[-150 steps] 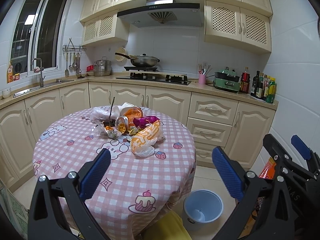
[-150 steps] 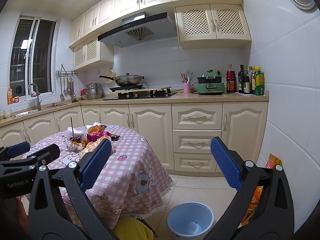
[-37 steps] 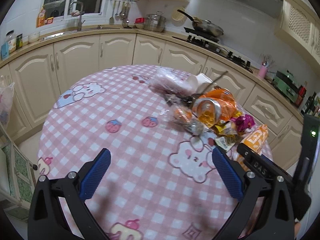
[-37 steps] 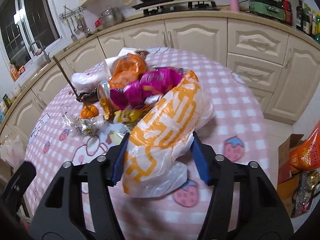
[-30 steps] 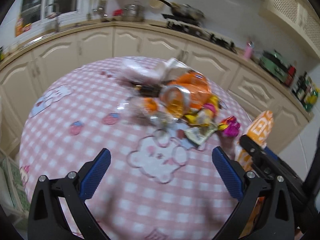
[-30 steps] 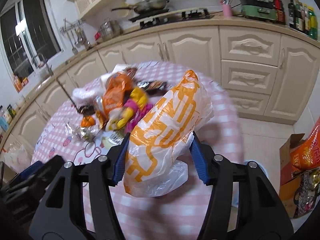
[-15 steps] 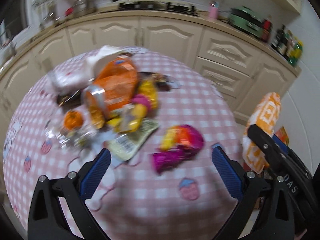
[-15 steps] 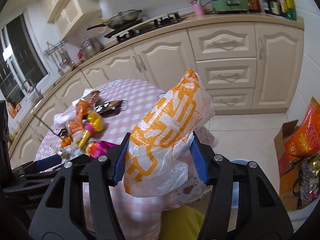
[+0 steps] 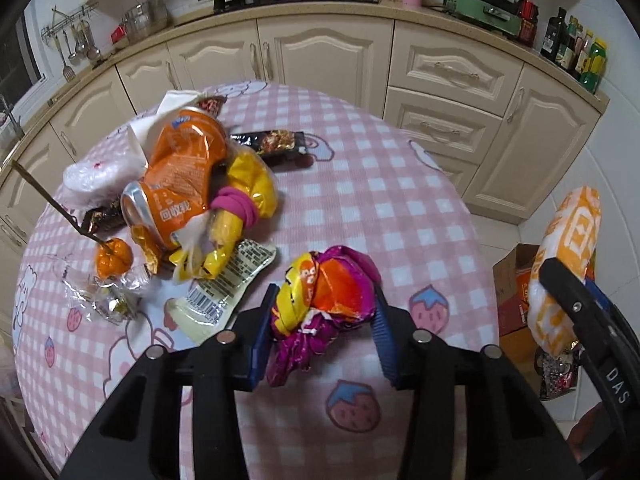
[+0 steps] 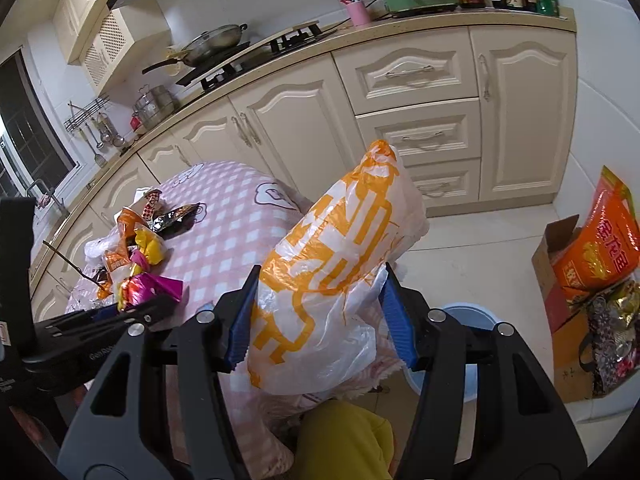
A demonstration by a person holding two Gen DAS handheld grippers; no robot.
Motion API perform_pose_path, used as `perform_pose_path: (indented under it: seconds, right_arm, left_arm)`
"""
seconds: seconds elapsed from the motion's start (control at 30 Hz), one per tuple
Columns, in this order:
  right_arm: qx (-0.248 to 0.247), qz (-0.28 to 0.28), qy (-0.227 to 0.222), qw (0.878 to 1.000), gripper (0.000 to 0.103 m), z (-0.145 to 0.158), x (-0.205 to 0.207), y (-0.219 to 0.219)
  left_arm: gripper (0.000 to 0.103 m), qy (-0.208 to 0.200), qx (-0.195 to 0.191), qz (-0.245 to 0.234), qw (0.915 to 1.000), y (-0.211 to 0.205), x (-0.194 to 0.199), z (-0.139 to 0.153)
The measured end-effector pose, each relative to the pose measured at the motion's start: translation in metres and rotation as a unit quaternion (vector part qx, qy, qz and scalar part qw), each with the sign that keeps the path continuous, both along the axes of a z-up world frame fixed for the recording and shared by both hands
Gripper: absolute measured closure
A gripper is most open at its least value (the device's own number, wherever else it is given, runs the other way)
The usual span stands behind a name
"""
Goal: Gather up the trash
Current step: 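Carry the bag and wrapper over the blue wastebasket and open both grippers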
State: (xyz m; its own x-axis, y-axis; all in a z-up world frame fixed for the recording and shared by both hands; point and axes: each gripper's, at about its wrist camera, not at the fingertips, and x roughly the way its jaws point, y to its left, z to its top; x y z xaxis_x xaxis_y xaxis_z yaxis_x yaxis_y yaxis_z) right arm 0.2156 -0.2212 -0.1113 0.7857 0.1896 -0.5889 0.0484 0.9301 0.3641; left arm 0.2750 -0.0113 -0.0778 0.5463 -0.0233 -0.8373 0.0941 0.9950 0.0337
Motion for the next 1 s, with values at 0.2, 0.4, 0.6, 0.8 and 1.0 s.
perform_pose_path:
  seconds: [0.2,0.4,0.6,0.8,1.0]
  right_arm:
    - [-0.001,-0.015,-0.005,1.000,0.047,0.005,-0.016,-0.016]
    - [0.002,-0.055,-0.014,0.998,0.047,0.009,-0.039,-0.049]
    - [0.003,-0.107,-0.004,0.994,0.047,0.005,-0.061,-0.092]
    - [0.001,-0.156,0.010,0.988,0.046,-0.005,-0.086,-0.135]
    - [0.004,-0.188,0.034,0.982,0.046,-0.020,-0.099,-0.166]
  left_arm:
    - [0.060,-0.018,-0.023,-0.043,0.9986,-0.028,-0.023,0.018]
    - [0.060,-0.028,-0.042,-0.100,0.9937,-0.074,-0.045,0.025]
    - [0.060,-0.019,-0.047,-0.160,0.9858,-0.132,-0.059,0.019]
    - [0.059,0.000,-0.050,-0.201,0.9783,-0.180,-0.068,0.006]
    - [0.059,0.016,-0.046,-0.226,0.9729,-0.216,-0.069,-0.012]
